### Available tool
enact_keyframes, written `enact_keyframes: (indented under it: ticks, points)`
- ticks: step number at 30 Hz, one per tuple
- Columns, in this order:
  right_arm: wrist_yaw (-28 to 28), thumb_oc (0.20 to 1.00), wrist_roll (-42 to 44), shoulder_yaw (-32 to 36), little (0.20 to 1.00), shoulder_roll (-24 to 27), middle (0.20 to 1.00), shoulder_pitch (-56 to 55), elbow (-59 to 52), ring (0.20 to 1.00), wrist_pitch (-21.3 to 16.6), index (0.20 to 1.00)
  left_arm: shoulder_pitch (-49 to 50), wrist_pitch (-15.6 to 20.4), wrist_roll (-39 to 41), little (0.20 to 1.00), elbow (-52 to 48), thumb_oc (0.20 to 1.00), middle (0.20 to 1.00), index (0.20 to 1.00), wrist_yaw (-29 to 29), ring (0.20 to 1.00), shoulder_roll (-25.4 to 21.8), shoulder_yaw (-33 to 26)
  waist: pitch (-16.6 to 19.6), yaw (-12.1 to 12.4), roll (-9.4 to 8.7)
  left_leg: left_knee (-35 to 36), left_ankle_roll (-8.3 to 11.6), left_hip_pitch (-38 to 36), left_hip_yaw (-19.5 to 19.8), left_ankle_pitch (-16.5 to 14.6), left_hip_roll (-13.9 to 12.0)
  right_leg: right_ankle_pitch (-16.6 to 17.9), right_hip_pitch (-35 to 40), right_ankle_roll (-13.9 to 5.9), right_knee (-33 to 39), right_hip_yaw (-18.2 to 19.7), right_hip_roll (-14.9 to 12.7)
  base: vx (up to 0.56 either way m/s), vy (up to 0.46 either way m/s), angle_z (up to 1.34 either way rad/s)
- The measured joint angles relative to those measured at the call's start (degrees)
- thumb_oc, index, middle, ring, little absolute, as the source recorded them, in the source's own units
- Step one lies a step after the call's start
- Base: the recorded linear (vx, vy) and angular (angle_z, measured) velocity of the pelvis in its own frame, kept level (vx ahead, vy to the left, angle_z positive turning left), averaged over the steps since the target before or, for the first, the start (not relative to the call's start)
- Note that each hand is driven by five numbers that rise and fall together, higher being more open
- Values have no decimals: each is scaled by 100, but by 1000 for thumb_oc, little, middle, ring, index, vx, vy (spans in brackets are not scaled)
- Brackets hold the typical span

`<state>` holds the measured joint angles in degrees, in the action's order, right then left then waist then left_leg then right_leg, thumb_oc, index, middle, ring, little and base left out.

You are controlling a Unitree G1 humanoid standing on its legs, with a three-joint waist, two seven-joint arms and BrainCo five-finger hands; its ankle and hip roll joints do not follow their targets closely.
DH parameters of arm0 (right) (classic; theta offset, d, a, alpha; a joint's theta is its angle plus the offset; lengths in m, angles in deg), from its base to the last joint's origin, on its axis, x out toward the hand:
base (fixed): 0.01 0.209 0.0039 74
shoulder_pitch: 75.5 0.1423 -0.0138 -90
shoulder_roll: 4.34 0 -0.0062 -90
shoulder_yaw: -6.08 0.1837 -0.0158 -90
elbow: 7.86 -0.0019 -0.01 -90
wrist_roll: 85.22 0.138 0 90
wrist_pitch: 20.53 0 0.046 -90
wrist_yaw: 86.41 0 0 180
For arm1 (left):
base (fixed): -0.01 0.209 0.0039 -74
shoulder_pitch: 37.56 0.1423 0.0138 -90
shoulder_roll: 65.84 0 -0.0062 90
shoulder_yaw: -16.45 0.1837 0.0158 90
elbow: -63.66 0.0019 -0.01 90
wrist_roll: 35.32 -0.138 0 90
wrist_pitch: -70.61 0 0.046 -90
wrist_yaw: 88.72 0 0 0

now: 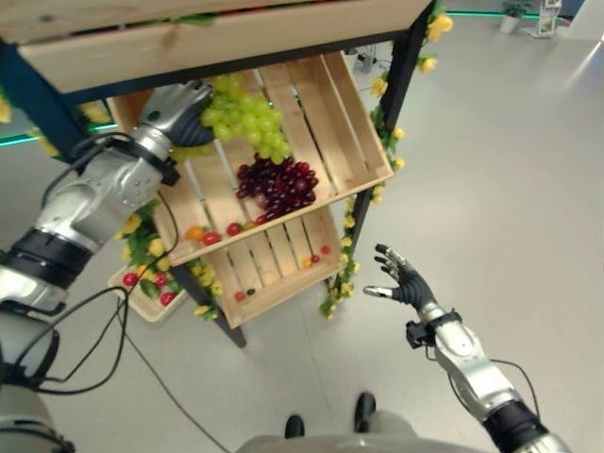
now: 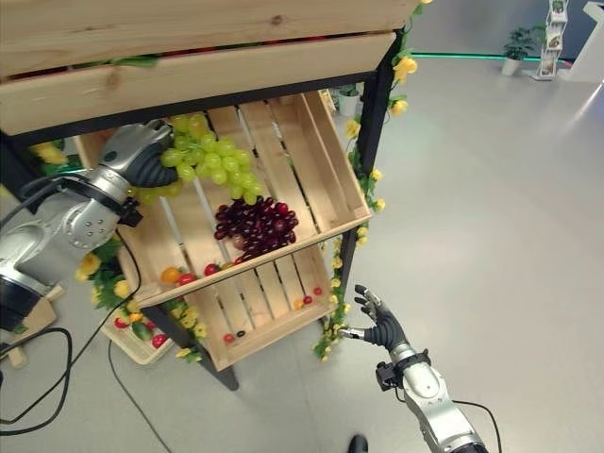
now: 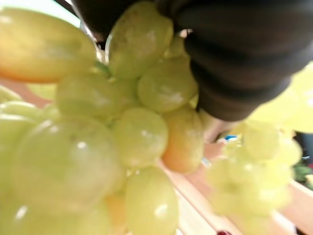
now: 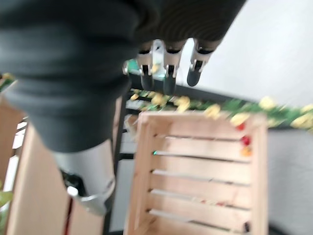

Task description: Pick up the fruits from the basket on one side to the basket on the other side

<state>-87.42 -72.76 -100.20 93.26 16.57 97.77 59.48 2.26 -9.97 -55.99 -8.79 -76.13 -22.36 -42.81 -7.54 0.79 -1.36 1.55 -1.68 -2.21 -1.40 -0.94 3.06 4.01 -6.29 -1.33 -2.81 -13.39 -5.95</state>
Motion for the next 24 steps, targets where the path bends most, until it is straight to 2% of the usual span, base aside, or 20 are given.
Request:
enact_keyframes:
  ticks: [3,6,9,12,15,24]
  points:
    - [3,1000,0,20,1000,55,1000,9,19,1000,1,1000,-1,-8,-5,200,55,200,200,200,-7,200,129,4,31,-139,36,-2,113,-16,17,-72,-144,71,175,99,324,-71,186,88,-1,-1]
    - [10,1000,2,69,1000,77,1000,-1,27,1000,1,1000,-74,-11,-66,200,67,200,200,200,-11,200,365,21,93,-223,135,19,138,-3,17,-90,-189,103,209,123,454,-78,235,56,-10,-3]
    - [7,1000,0,49,1000,56,1000,3,46,1000,3,1000,-250,-15,-128,200,203,200,200,200,-20,200,549,269,194,-338,192,60,138,-13,18,-89,-189,104,221,116,498,-82,239,79,-16,4]
    - [9,1000,0,55,1000,62,1000,-74,95,1000,9,1000,-619,-69,-365,200,438,200,200,200,-57,200,707,816,313,-316,198,107,129,-17,7,-83,-185,126,227,102,557,-65,244,61,-10,-4]
    - [0,1000,0,49,1000,53,1000,-199,87,1000,10,1000,-773,-117,-561,200,734,200,200,200,-139,200,908,1108,455,-410,224,171,113,-25,-17,-70,-175,160,228,84,640,-41,248,46,-6,-3]
    - [-1,1000,-1,50,1000,70,1000,-429,85,1000,11,1000,-778,-192,-687,200,1709,200,200,200,-347,200,1032,1306,504,-579,266,327,96,-118,-263,-56,-173,274,210,72,796,181,290,19,-17,-15]
